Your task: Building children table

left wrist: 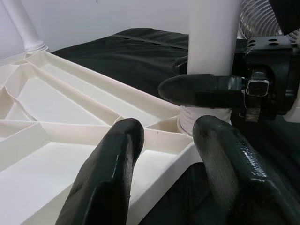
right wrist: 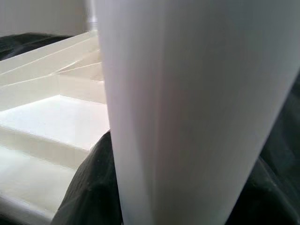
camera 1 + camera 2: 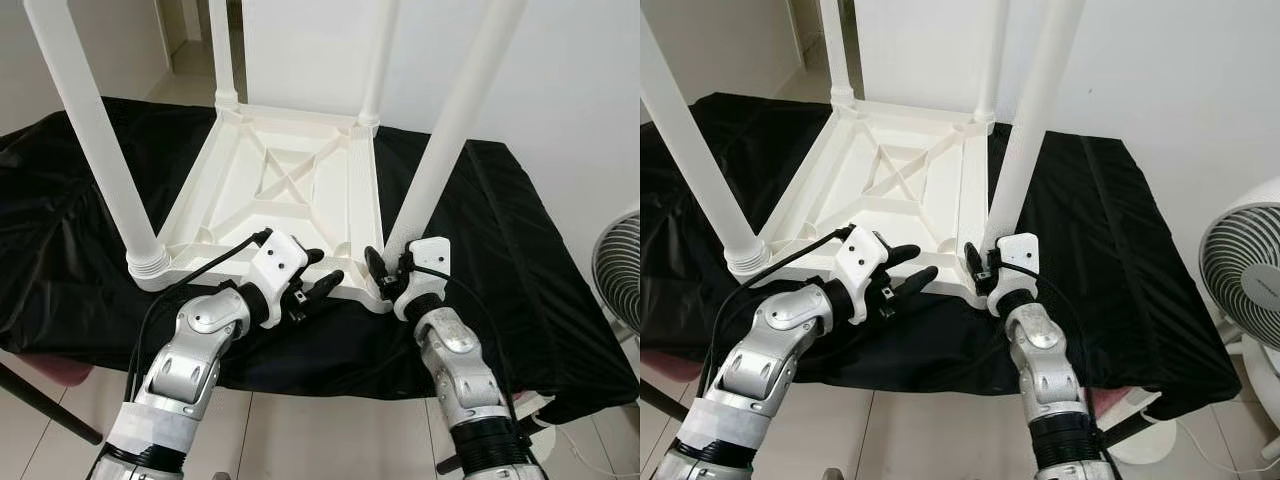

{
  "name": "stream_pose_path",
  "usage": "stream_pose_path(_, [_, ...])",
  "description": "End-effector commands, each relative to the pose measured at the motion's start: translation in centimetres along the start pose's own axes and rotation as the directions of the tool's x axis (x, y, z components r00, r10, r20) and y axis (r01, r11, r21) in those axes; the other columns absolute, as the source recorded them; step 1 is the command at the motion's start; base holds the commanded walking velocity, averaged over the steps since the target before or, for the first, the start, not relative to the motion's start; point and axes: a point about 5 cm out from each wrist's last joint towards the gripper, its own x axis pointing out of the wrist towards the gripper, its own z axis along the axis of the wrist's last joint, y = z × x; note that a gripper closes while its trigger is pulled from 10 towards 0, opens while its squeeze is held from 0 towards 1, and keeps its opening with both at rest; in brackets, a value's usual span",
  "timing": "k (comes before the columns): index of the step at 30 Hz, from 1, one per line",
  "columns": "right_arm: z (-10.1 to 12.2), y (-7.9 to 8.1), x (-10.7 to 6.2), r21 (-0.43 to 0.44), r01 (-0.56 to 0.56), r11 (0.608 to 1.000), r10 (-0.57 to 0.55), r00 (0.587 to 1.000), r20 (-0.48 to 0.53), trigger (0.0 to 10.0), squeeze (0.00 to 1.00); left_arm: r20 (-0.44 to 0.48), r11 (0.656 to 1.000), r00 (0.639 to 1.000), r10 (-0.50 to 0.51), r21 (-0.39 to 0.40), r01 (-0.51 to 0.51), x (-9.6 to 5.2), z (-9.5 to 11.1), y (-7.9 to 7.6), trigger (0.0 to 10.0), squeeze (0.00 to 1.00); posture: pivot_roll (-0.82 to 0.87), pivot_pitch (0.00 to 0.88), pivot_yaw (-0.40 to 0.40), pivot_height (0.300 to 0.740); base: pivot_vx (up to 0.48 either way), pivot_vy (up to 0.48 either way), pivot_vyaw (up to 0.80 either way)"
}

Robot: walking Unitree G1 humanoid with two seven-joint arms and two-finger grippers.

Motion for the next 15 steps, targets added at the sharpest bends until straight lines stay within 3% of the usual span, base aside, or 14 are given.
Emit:
stream_pose_path(1, [-1.1,0.3,-0.8,0.028,0.122,0.992,-0.120,0.991,-0.060,0.0,0.00,-0.022,0.999,0.999,0.036,-0.021,-0.036,-0.5,-0.7,0.2,10.0,0.00,0.09,0.000,-0.029,0.740,0.000,0.000,0.00])
stream_pose_path(8, [-1.0,0.6,-1.2,0.019,0.147,0.989,-0.146,0.987,-0.072,0.0,0.00,-0.027,0.999,0.999,0.035,-0.031,-0.036,-0.7,-1.0,0.1,10.0,0.00,0.08,0.000,-0.030,0.740,0.000,0.000,0.00])
stream_pose_path(9, [-1.1,0.4,-1.3,0.011,0.150,0.989,-0.149,0.986,-0.080,2.3,0.00,-0.027,0.999,0.999,0.037,-0.028,-0.038,-0.7,-1.0,0.1,10.0,0.00,0.08,0.000,-0.031,0.740,0.000,0.000,0.00])
stream_pose_path(10, [-1.0,0.2,-1.4,0.001,0.149,0.989,-0.149,0.986,-0.081,10.0,0.00,-0.028,0.999,0.999,0.040,-0.024,-0.041,-0.6,-1.0,0.2,10.0,0.00,0.08,0.004,-0.034,0.740,0.000,0.000,0.00])
stream_pose_path(14, [-0.8,-0.1,-1.4,-0.011,0.143,0.990,-0.144,0.987,-0.077,10.0,0.00,-0.028,0.999,0.999,0.046,-0.024,-0.047,-0.6,-1.1,0.3,10.0,0.00,0.08,0.006,-0.035,0.740,0.000,0.000,0.00])
stream_pose_path(15, [-0.6,-0.6,-1.5,-0.004,0.109,0.994,-0.109,0.992,-0.065,10.0,1.00,-0.028,0.998,0.998,0.053,-0.027,-0.054,-0.7,-1.1,0.3,10.0,0.00,0.08,0.012,-0.039,0.740,0.000,0.000,0.00])
